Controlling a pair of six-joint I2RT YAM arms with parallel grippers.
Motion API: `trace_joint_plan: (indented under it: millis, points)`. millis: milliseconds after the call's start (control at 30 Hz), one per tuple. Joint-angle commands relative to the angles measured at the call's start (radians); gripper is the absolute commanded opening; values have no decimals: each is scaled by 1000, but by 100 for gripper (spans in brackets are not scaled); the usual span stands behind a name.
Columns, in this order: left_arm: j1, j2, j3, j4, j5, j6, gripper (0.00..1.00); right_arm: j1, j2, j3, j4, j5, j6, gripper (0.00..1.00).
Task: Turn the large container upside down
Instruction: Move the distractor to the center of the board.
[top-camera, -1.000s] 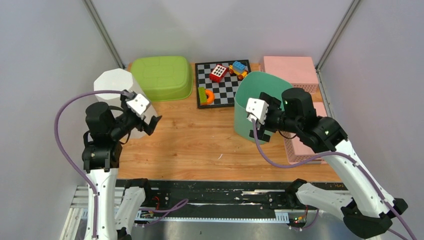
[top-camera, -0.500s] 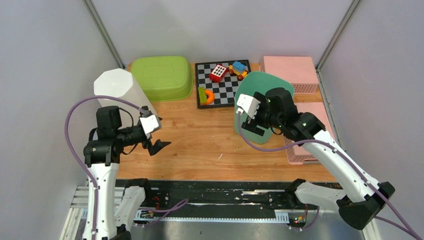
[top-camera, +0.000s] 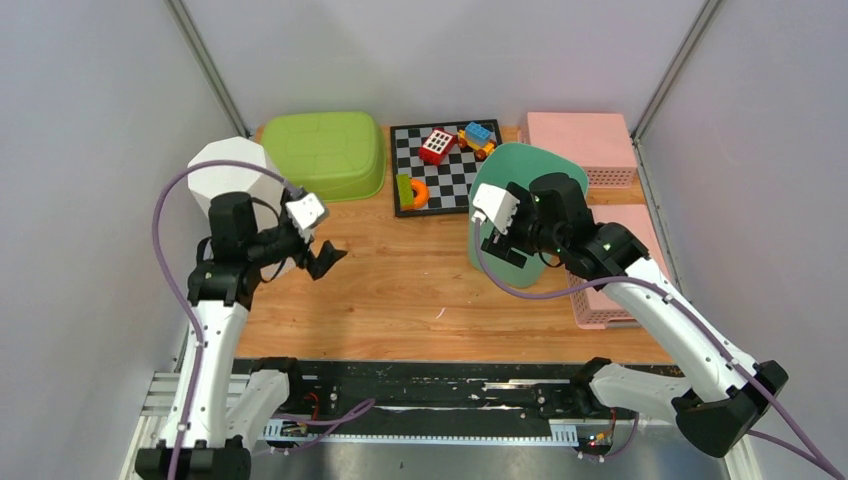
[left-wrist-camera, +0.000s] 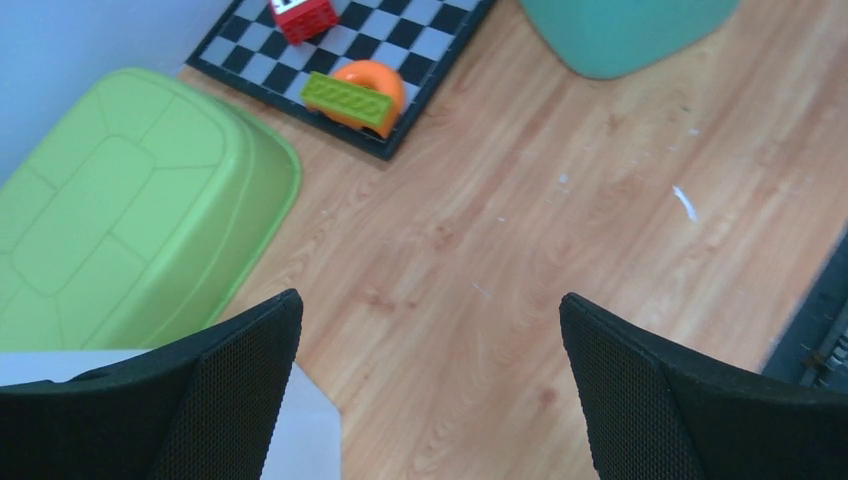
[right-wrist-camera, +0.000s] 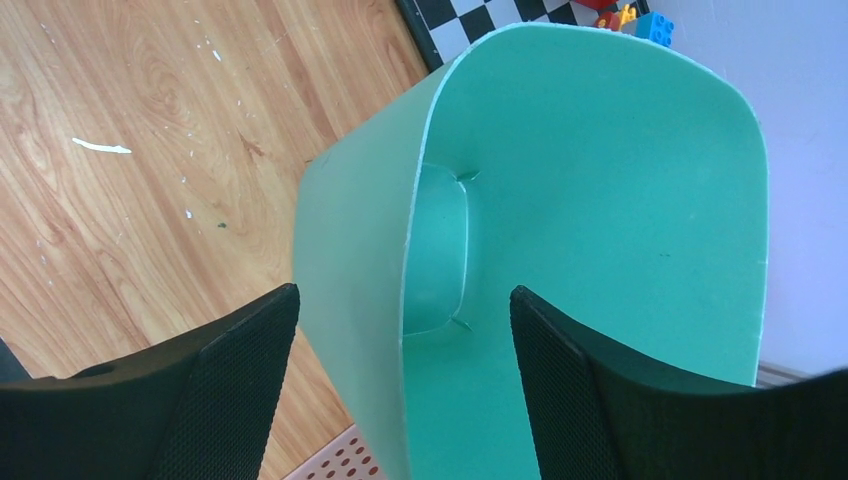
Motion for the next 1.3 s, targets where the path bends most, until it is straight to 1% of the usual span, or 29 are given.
trace_joint_plan:
  millis: [0,67,167,267,400,500,700,800,1000,1133,1267]
  points:
    - [-128,132,5,276,-306,-111,100,-9,-3,27,-25,-45,21,80]
    - [-222,212,24,324,-459,-84,100,-10,-13,25,-26,-50,17,81]
    - [-309,345,43,431,-643,-45,100,-10,-22,25,-25,-52,11,82]
    - [-358,485,78,499,-739,-45,100,-12,-19,26,-25,-52,10,83]
    - [-421,646,109,578,-835,-41,100,-18,-9,28,-24,-37,9,84]
    - [-461,738,120,642,-886,-40,100,-23,-7,27,-23,-29,7,84]
    - [-490,920,209,674,-917,-77,100,-31,-13,14,-19,-26,6,84]
    - [-510,991,231,730,-947,-69,100,-35,-19,6,-15,-23,4,85]
    - [-559,1084,269,733,-994,-23,100,-40,-30,-3,-10,-18,4,85]
    - [-574,1100,270,731,-1002,-8,100,-43,-37,-5,-10,-19,6,85]
    - [-575,1121,275,748,-1065,-2,100,-48,-42,-5,-10,-26,11,85]
